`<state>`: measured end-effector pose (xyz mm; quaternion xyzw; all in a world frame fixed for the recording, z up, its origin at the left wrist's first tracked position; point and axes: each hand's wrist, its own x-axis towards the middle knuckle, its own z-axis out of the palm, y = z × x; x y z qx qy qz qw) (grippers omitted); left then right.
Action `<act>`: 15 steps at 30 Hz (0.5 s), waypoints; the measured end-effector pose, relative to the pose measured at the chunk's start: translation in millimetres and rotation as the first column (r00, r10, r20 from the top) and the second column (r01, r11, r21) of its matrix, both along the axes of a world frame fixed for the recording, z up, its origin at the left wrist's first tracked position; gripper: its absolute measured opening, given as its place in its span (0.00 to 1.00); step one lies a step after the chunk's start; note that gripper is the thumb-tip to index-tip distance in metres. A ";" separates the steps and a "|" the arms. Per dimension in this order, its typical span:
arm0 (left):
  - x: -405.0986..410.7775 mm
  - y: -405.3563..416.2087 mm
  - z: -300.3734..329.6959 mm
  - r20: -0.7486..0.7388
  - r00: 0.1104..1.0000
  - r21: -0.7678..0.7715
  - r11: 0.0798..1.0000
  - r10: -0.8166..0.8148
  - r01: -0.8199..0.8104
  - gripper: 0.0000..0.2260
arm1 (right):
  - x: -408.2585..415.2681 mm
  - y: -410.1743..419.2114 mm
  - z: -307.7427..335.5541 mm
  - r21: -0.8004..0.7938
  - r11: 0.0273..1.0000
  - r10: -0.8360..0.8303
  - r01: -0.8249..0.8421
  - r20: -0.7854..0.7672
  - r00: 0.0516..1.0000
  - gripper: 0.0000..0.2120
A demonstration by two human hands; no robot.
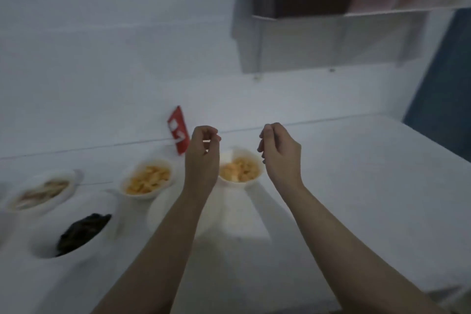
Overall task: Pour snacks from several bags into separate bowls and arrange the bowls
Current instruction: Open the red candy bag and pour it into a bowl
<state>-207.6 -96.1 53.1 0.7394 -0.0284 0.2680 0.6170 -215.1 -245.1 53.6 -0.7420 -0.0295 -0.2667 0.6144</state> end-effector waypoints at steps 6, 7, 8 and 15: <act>62.1 92.0 -7.3 -0.033 0.991 0.132 0.983 0.131 -0.125 0.04 | 83.7 89.5 -4.9 -0.225 0.974 0.032 -0.027 0.016 0.999 0.18; 76.0 103.3 -8.1 -0.052 0.988 0.157 0.978 0.149 -0.139 0.05 | 97.4 98.7 -5.6 -0.274 0.962 0.020 -0.016 0.012 1.000 0.18; 87.5 112.3 -5.9 -0.069 0.984 0.191 0.970 0.163 -0.148 0.05 | 110.2 106.5 -6.4 -0.320 0.947 0.007 -0.005 0.006 1.000 0.18; 179.0 145.8 0.9 -0.214 0.942 0.457 0.879 0.259 -0.138 0.13 | 177.3 131.2 -12.2 -0.549 0.831 -0.145 0.090 -0.057 0.988 0.17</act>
